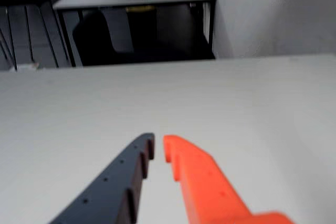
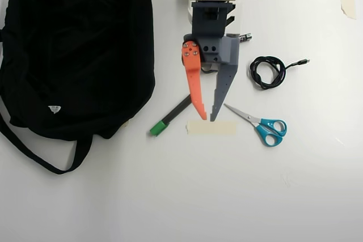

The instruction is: Put the green marker into the black bag

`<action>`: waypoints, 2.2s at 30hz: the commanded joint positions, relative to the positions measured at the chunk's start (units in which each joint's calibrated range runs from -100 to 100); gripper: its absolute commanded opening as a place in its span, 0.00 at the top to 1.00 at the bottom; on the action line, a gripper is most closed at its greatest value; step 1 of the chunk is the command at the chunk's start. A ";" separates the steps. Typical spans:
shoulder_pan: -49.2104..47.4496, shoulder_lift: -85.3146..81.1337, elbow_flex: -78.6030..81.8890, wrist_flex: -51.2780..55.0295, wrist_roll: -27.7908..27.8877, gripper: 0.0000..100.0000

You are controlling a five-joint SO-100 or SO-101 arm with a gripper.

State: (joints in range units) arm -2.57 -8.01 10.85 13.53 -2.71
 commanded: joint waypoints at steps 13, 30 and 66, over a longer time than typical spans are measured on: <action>-0.64 -0.45 -1.68 16.45 -0.17 0.98; -0.72 -0.45 -1.68 31.78 0.25 0.98; -0.64 -0.45 -1.68 53.66 0.30 0.98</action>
State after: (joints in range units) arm -2.94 -8.01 10.77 66.77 -2.71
